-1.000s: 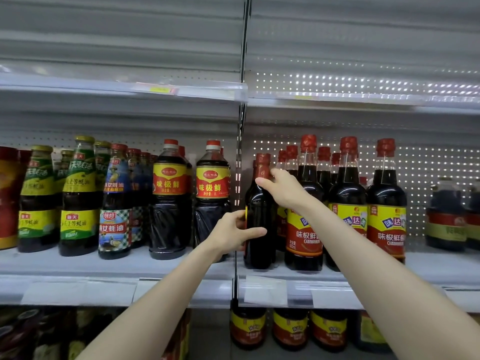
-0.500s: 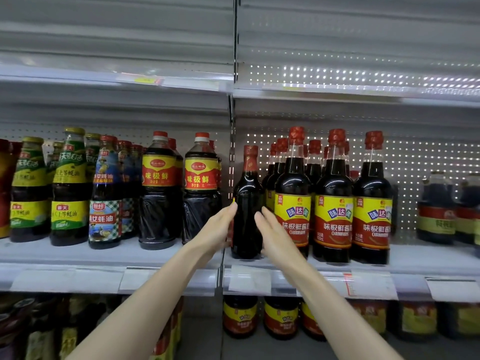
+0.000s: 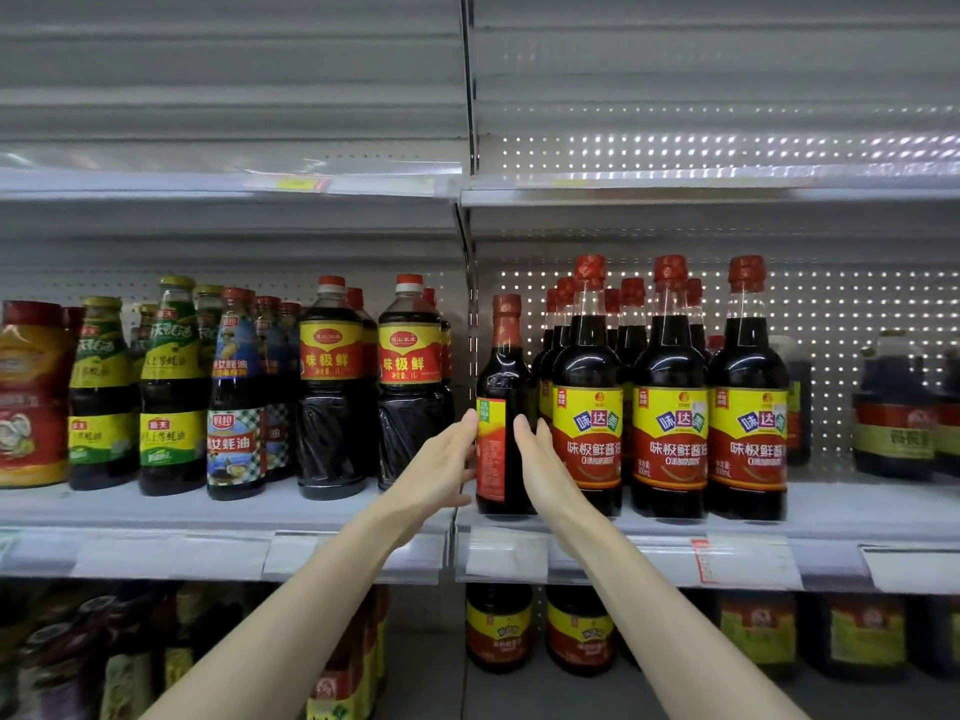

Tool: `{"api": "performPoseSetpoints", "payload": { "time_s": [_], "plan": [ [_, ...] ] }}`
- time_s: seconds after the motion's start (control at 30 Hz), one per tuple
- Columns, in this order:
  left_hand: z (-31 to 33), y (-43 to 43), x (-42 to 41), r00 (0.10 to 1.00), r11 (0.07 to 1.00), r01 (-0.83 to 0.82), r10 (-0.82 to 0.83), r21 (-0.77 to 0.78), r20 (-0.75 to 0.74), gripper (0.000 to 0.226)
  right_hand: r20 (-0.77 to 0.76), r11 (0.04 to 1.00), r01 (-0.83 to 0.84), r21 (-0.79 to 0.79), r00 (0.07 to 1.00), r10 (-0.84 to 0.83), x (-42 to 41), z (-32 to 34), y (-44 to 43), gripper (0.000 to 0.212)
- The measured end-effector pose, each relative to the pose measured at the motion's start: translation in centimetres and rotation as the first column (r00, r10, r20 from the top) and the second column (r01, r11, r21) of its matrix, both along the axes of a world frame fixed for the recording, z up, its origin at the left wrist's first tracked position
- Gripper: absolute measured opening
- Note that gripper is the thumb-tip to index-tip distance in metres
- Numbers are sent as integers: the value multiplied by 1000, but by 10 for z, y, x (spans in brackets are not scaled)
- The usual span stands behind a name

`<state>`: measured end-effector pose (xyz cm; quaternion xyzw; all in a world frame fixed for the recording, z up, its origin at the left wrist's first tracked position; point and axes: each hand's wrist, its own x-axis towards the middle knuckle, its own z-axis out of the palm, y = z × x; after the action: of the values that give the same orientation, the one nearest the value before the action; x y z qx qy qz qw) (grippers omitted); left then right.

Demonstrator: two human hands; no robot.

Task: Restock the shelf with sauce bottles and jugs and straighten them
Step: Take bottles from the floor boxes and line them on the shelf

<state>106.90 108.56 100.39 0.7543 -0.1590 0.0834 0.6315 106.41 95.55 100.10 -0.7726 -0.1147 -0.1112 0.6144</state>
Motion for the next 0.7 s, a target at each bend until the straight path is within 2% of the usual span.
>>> {"api": "performPoseSetpoints", "payload": {
  "time_s": [0.07, 0.13, 0.23, 0.3, 0.37, 0.5, 0.63, 0.7],
  "plan": [
    [-1, 1, 0, 1000, 1000, -13, 13, 22, 6, 27, -1, 999, -19, 32, 1000, 19, -5, -2, -2, 67],
    [-1, 0, 1, 1000, 999, -20, 20, 34, 3, 28, 43, 999, -31, 39, 999, 30, -10, -6, -3, 64],
    [1, -8, 1, 1000, 1000, -15, 15, 13, -9, 47, 113, 1000, -25, -10, 993, 26, -14, -9, -3, 62],
    [2, -12, 1, 999, 1000, -6, 5, -26, -39, 51, 118, 1000, -26, -10, 993, 27, -12, -8, -1, 70],
    [1, -12, 1, 999, 999, -5, 3, -47, -43, 46, 98, 999, -43, 7, 994, 42, -7, -7, 0, 74],
    [-1, -7, 0, 999, 999, -21, 20, -30, -36, 38, 68, 995, -74, 66, 995, 70, 0, -5, 0, 64],
    [-3, -3, -2, 999, 999, -30, 31, -12, 9, 34, 48, 997, -35, 63, 998, 32, 9, -2, 4, 92],
    [-2, -2, -5, 999, 1000, -25, 25, 13, 32, 27, 39, 998, -19, 53, 999, 17, 14, -1, 5, 81]
  ]
}}
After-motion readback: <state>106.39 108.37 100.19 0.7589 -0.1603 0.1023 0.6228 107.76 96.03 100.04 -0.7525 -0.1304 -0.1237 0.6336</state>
